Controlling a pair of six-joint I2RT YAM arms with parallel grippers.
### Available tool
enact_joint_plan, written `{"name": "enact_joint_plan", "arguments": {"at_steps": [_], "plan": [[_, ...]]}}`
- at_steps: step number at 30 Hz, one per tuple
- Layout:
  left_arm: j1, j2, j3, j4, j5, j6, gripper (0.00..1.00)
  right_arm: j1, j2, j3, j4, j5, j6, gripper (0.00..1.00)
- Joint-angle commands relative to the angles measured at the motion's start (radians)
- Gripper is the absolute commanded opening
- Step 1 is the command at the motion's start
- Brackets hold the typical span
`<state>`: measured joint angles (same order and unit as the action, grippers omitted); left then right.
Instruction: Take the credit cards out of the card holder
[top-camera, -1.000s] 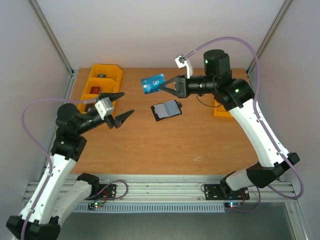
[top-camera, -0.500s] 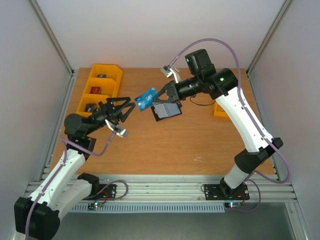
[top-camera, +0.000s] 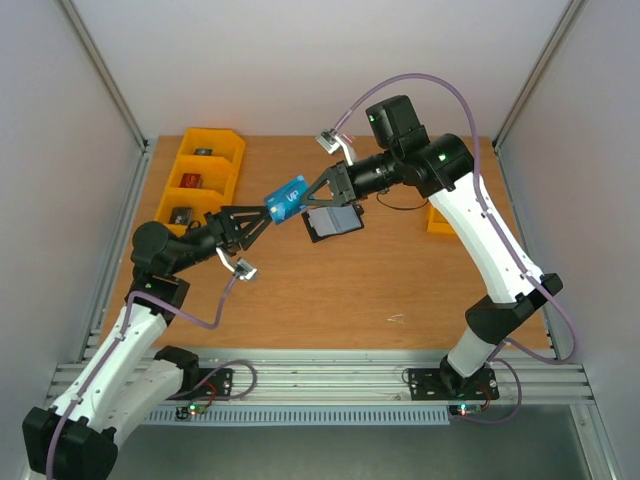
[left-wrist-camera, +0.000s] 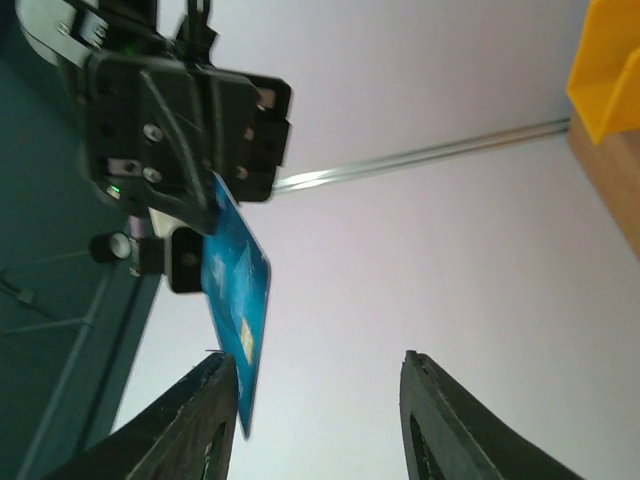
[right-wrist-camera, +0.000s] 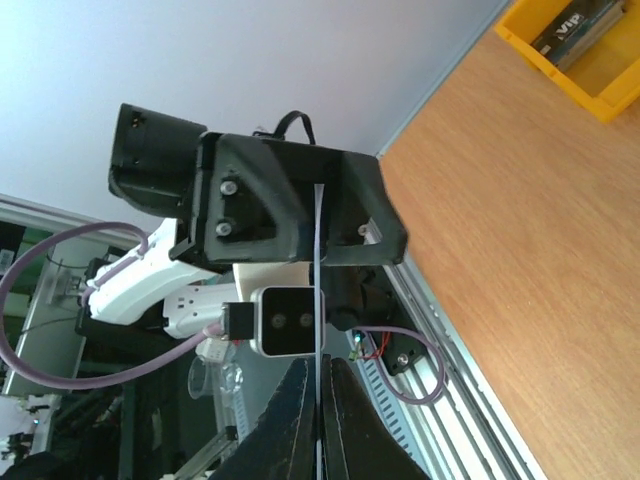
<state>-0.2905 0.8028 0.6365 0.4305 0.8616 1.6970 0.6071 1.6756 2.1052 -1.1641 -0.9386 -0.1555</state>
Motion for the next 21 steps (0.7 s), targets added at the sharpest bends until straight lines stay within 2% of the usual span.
{"name": "enact_joint_plan", "arguments": {"at_steps": [1,9,15,21], "plan": [[-0.003,-0.011,0.048,-0.114,-0.045,0.076,0.47,0.008,0.003,0.049,-0.030,-0.016,-0.030,0.01],[-0.011,0.013,0.083,-0.052,-0.021,0.031,0.42,0.027,0.034,0.059,-0.033,-0.025,-0.034,0.01],[-0.024,0.024,0.096,-0.037,-0.037,0.003,0.28,0.039,0.065,0.090,-0.045,-0.037,-0.042,0.01],[-0.024,0.013,0.089,-0.017,-0.074,-0.027,0.28,0.039,0.085,0.126,-0.097,0.004,-0.069,0.01]]}}
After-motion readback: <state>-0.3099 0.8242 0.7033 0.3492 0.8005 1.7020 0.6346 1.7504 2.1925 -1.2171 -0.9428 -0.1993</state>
